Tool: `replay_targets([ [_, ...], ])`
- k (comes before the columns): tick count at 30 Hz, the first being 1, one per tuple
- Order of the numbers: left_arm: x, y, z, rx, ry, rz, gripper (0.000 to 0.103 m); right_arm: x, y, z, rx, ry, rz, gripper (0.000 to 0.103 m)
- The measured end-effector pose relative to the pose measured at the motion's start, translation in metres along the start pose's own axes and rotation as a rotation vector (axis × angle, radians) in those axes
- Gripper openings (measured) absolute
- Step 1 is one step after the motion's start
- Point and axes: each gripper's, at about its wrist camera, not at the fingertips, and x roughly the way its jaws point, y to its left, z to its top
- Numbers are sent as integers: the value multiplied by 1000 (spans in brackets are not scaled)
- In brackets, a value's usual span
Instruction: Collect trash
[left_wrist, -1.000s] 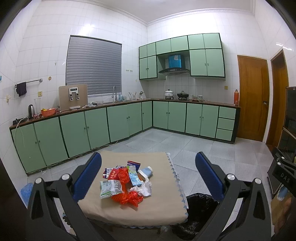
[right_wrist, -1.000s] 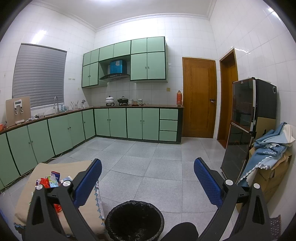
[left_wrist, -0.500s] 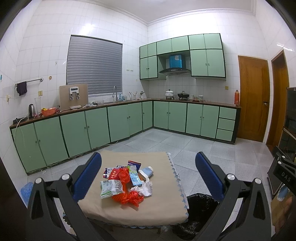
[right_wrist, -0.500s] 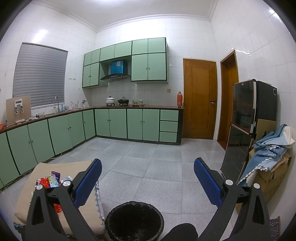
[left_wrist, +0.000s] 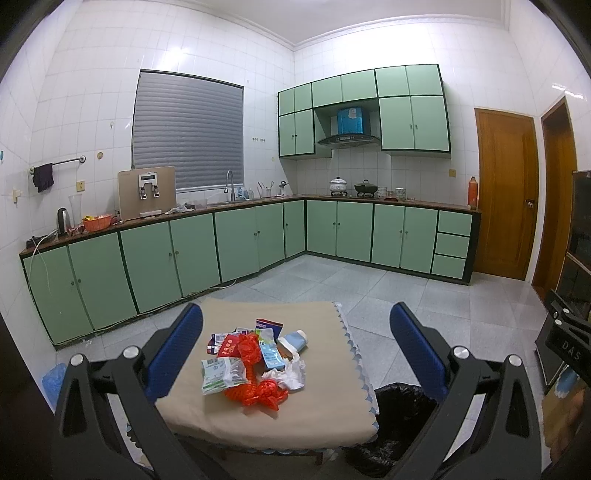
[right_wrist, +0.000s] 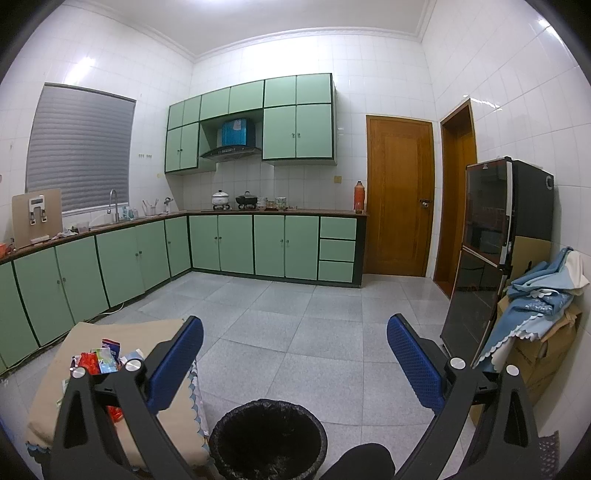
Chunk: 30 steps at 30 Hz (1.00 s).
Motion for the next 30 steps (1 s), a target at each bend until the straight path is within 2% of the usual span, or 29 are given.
replay_targets([
  [8, -2, -2, -3, 30, -16, -15, 98, 1, 0, 0, -1, -1, 3, 97],
  [10, 1, 1, -4, 40, -6, -27, 98, 4, 2, -2, -11, -5, 27, 97],
  [13, 11, 13, -12, 39, 41, -80, 98, 10, 11, -7, -35, -19, 103, 97],
  [16, 22, 30, -27, 28, 81, -45, 98, 25, 30, -18, -71, 13, 218, 97],
  [19, 43, 64, -47, -49, 178, -13, 98, 42, 60, -35, -142, 52, 326, 97],
  [20, 48, 73, -52, -72, 193, -28, 98, 47, 70, -40, -166, 63, 355, 97],
  [22, 56, 89, -61, -96, 186, 30, 98, 60, 93, -52, -210, 102, 416, 97],
  [23, 58, 96, -65, -100, 171, 57, 98, 69, 105, -58, -224, 131, 457, 95],
  [26, 78, 119, -80, -112, 179, 103, 98, 98, 135, -78, -231, 225, 572, 75],
  [28, 99, 132, -93, -127, 207, 107, 98, 124, 158, -95, -218, 314, 654, 61],
  [30, 118, 136, -105, -126, 232, 103, 98, 147, 179, -114, -211, 377, 689, 54],
])
